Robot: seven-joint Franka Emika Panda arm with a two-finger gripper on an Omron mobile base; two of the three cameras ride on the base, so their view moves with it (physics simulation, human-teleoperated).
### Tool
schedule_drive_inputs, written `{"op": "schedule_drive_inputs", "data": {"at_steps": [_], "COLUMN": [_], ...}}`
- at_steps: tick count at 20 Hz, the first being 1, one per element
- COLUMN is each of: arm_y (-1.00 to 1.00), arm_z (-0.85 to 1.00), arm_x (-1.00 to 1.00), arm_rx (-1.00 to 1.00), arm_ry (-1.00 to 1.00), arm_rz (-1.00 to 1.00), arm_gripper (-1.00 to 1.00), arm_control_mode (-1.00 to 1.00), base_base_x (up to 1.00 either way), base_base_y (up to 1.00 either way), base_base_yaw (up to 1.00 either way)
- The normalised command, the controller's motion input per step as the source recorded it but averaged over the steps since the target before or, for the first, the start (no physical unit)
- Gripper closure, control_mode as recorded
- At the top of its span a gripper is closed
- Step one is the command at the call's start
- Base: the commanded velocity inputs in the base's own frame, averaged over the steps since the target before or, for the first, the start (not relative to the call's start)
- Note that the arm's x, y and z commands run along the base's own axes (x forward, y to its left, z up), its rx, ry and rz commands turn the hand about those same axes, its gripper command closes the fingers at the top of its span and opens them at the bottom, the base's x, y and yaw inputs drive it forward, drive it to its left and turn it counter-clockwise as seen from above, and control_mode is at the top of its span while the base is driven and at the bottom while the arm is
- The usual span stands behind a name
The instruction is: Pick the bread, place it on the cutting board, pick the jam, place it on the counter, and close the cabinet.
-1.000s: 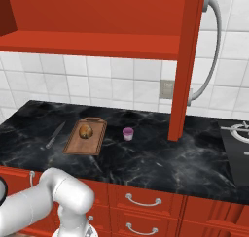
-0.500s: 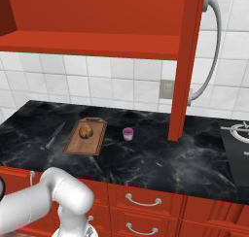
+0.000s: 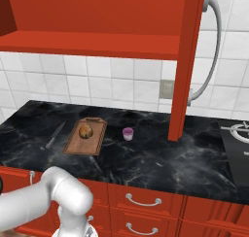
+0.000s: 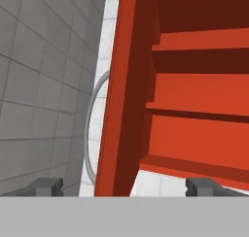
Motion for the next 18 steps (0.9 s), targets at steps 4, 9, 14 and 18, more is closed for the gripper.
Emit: {"op": "schedule_drive_inputs", "data": {"at_steps": [4, 9, 14, 18], "arm_y": [0.15, 0.13, 0.11, 0.02], "arm_z": [0.00, 0.00, 0.00, -0.01], "arm_x": [0.14, 0.18, 0.16, 0.19], "arm_rx": [0.00, 0.00, 0.00, 0.00], "arm_ry": [0.00, 0.00, 0.00, 0.00], "arm_rz": [-0.02, -0.02, -0.02, -0.01], "arm_gripper": [-1.00, -1.00, -1.00, -1.00], "arm_control_mode": [-1.00, -1.00, -1.00, -1.00], "base_base_x": [0.00, 0.00, 0.00, 0.00], "base_base_y": [0.00, 0.00, 0.00, 0.00], "base_base_yaw": [0.00, 0.00, 0.00, 0.00]}}
